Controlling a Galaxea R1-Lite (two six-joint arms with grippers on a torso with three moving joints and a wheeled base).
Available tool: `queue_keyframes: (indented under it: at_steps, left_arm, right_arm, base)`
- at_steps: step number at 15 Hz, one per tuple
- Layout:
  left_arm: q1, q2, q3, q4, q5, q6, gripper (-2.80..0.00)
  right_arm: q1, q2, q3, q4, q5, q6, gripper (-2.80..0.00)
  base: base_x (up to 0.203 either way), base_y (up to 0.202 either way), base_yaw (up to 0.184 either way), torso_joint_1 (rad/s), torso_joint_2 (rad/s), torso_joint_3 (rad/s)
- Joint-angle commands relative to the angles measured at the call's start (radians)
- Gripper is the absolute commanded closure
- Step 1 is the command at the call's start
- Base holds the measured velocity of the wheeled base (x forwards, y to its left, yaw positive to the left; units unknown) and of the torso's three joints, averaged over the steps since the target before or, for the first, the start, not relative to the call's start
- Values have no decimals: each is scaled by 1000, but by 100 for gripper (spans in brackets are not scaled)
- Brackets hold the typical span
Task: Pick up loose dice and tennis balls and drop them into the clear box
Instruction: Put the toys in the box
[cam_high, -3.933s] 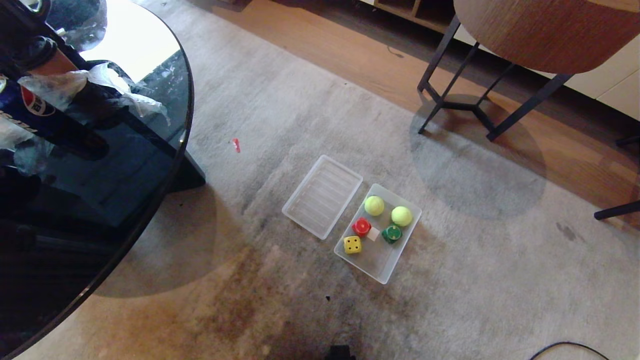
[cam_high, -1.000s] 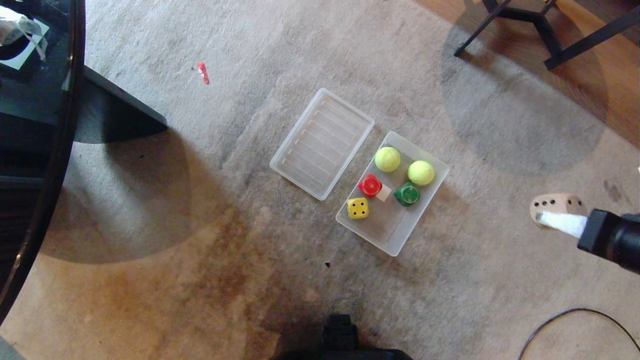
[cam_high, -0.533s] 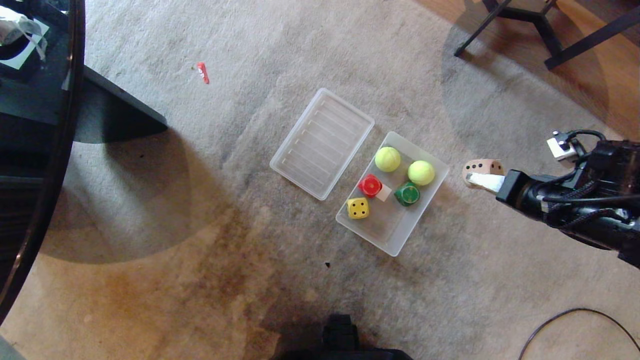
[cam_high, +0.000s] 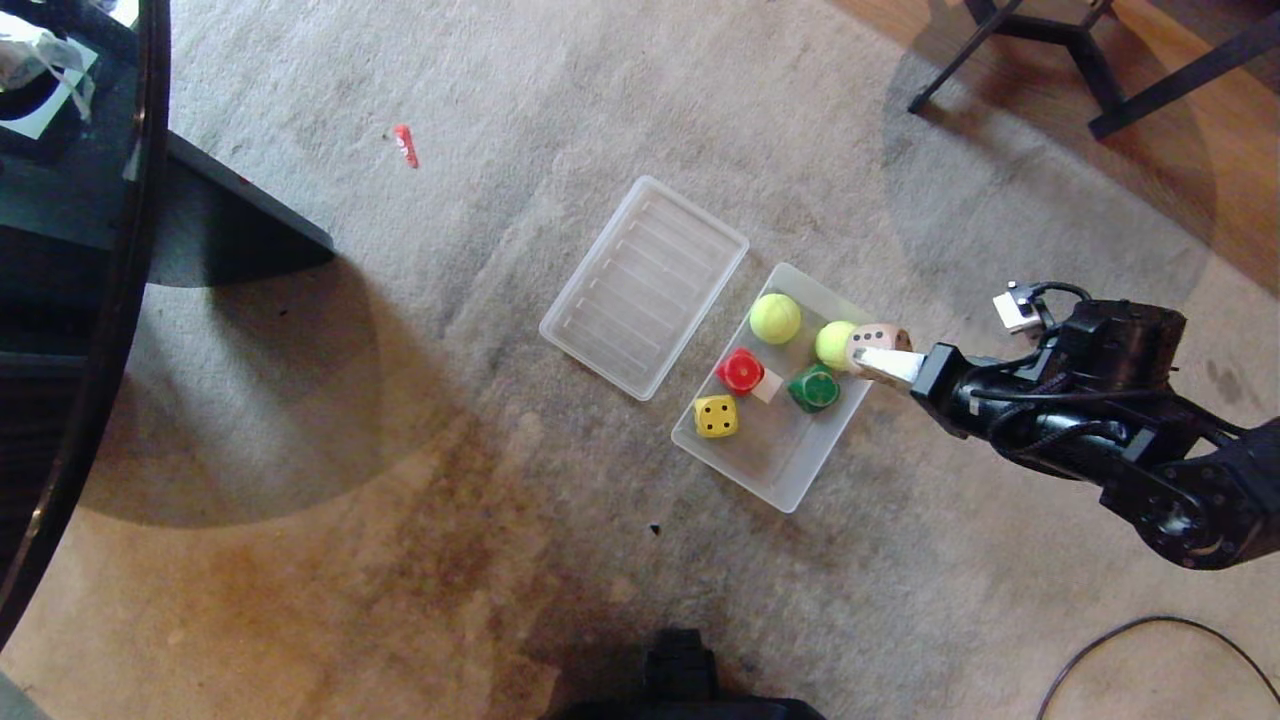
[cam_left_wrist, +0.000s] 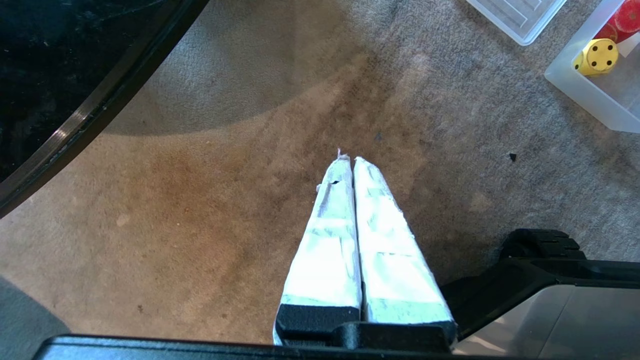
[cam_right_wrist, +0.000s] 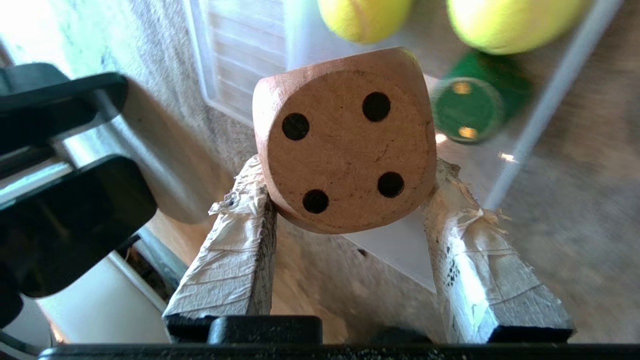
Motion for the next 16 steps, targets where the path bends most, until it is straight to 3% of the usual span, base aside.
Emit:
queue_keyframes:
  at_steps: [1, 5, 6, 12, 16]
  left_arm:
    - [0, 0, 0, 0, 1, 0, 0]
    - [0, 0, 0, 0, 1, 0, 0]
    - [0, 0, 0, 0, 1, 0, 0]
    - [0, 0, 2, 0, 1, 0, 0]
    - [0, 0, 0, 0, 1, 0, 0]
  right_arm:
    - [19, 67, -31, -21, 2, 3, 0]
    - [48, 131, -102, -30, 2, 13, 0]
    - [50, 145, -113, -29, 2, 14, -273]
    - [58, 135, -124, -36, 11, 13, -280]
    - [47, -42, 2, -7, 10, 5, -280]
  base:
    - [0, 0, 0, 0, 0, 0]
    - [0, 0, 0, 0, 0, 0]
    - [0, 0, 0, 0, 0, 0]
    - [0, 0, 0, 0, 0, 0]
    - [0, 0, 0, 0, 0, 0]
